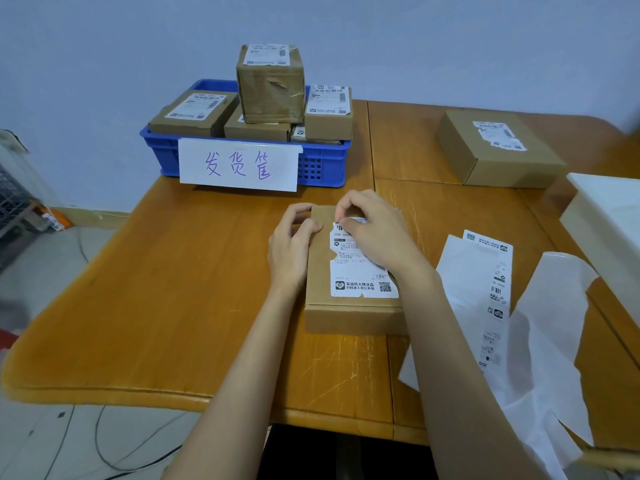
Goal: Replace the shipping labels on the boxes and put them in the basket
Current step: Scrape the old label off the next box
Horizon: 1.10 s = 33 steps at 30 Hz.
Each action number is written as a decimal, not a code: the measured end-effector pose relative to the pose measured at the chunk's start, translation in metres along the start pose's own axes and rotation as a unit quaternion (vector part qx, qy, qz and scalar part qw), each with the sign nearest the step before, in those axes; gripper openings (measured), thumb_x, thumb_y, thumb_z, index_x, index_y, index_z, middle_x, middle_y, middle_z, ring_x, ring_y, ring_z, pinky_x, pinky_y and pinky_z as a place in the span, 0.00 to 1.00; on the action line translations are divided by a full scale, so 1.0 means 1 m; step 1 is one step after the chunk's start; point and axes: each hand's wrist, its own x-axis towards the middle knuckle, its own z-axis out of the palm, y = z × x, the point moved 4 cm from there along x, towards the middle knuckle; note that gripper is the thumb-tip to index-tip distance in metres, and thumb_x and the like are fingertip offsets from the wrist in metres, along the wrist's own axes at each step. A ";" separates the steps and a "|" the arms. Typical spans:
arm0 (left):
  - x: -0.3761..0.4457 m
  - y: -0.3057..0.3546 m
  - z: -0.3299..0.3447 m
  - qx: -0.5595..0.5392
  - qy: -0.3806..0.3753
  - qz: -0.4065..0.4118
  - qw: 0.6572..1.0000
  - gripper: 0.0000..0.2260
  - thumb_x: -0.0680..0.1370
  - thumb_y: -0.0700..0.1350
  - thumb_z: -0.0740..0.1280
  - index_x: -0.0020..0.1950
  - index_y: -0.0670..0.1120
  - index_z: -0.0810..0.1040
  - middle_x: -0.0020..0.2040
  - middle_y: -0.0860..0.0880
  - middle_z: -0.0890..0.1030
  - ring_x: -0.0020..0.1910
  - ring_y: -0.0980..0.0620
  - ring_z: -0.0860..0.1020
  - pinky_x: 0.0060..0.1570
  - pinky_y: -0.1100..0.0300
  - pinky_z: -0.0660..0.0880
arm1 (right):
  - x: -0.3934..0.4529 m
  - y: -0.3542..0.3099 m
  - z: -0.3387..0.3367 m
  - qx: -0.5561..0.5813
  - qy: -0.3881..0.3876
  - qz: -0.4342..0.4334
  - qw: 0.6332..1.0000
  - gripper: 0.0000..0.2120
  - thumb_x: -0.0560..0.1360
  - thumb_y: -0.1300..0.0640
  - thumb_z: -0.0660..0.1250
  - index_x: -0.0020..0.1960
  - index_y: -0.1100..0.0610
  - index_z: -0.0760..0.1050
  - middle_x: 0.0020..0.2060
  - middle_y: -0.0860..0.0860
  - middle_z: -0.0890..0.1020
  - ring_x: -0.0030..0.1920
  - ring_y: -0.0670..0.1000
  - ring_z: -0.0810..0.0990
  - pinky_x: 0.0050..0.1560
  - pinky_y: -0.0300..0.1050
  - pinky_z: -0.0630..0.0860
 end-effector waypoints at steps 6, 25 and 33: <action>0.000 -0.002 0.000 -0.002 -0.001 -0.001 1.000 0.15 0.69 0.53 0.63 0.54 0.55 0.80 0.50 0.55 0.83 0.51 0.51 0.80 0.55 0.43 0.75 | -0.003 0.000 -0.002 0.023 0.017 -0.014 0.999 0.10 0.78 0.61 0.65 0.54 0.47 0.77 0.56 0.44 0.78 0.54 0.45 0.76 0.53 0.44 0.73; 0.002 -0.005 0.001 -0.001 0.007 0.017 1.000 0.14 0.71 0.53 0.62 0.54 0.53 0.80 0.48 0.55 0.83 0.49 0.51 0.79 0.52 0.46 0.74 | -0.006 0.000 -0.002 0.030 0.033 -0.001 0.999 0.06 0.77 0.61 0.64 0.48 0.50 0.76 0.50 0.43 0.77 0.49 0.44 0.75 0.42 0.40 0.69; 0.001 -0.004 0.001 0.001 0.008 0.009 1.000 0.15 0.71 0.53 0.62 0.54 0.53 0.80 0.47 0.56 0.82 0.49 0.51 0.79 0.53 0.46 0.74 | -0.010 0.008 -0.006 -0.006 0.110 0.033 0.993 0.10 0.78 0.65 0.62 0.49 0.53 0.79 0.50 0.47 0.77 0.51 0.47 0.74 0.45 0.38 0.67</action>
